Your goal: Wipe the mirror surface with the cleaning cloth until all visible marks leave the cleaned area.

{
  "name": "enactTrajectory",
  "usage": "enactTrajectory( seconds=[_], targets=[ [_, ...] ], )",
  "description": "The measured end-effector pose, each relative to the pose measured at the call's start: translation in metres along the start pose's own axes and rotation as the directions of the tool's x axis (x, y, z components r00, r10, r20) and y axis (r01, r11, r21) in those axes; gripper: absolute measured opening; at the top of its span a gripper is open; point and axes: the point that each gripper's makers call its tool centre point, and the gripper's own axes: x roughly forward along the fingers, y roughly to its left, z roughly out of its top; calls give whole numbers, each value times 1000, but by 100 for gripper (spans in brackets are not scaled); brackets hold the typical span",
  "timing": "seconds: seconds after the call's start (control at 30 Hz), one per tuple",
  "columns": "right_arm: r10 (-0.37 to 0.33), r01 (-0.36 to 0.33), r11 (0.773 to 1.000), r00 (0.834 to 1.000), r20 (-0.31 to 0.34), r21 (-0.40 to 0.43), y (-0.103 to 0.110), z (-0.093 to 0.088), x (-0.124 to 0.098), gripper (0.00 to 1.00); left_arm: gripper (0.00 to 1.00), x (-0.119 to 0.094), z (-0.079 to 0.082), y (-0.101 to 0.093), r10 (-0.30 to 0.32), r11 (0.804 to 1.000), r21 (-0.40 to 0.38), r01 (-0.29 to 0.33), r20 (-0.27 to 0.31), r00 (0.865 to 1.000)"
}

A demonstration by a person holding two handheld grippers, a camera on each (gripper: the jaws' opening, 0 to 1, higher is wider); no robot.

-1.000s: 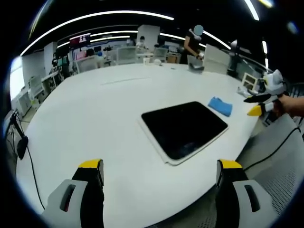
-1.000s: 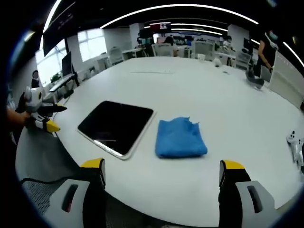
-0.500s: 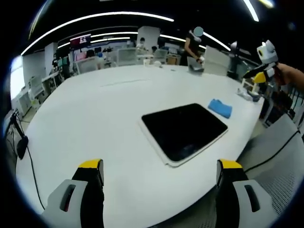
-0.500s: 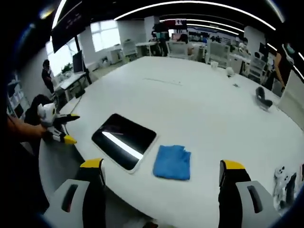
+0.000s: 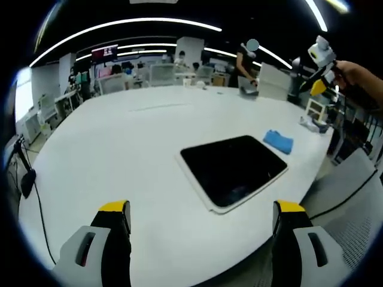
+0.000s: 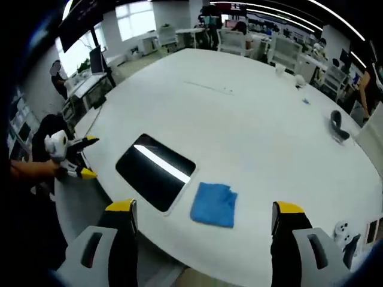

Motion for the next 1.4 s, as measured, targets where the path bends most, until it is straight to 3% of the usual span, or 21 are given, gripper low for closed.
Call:
enactTrajectory(
  seconds=[0.03,0.2,0.27,0.3,0.5,0.63,0.77,0.93,1.0,1.07,1.13,1.2,1.4],
  targets=[
    [6,-6,999,1000,-17,37,1,-1,2,89,99,0,0,0,1,1000,-1,-1,2,1000],
    [-9,10,1000,999,-40,29,-6,2,13,80,99,0,2,2,8,1000,1,-8,12,1000],
    [10,-7,997,999,-48,77,-6,3,17,75,99,-1,3,2,10,1000,-4,-10,17,1000],
    [15,-12,997,999,-44,72,-9,3,21,71,99,-1,2,3,16,1000,-8,-16,16,1000],
    [4,-4,1000,996,-89,-3,-14,-7,40,65,99,-1,3,2,14,1000,21,-15,12,1000],
    [27,-29,999,995,-94,-16,-13,-13,52,57,99,-2,3,7,36,999,-3,-36,18,999],
    [31,-37,998,993,-117,-50,-11,-19,61,54,99,-2,3,8,42,999,-13,-42,24,999],
    [39,-43,999,990,-132,-28,-11,-23,75,53,99,-1,2,5,33,999,13,-33,10,999],
    [33,-33,999,996,-85,4,-13,-16,81,54,99,-1,1,7,34,999,-2,-34,12,999],
    [61,-59,998,995,-76,28,-11,-18,87,50,99,-1,2,6,31,1000,-4,-31,13,999],
    [39,-38,999,997,-64,14,-17,-20,94,49,99,0,2,5,26,1000,3,-26,12,1000],
    [24,-25,1000,997,-68,-4,-21,-27,102,49,99,-1,4,4,24,1000,13,-25,18,1000],
    [34,-29,998,995,-96,47,-25,-48,119,40,99,0,3,4,21,1000,22,-21,18,1000]
  ],
)
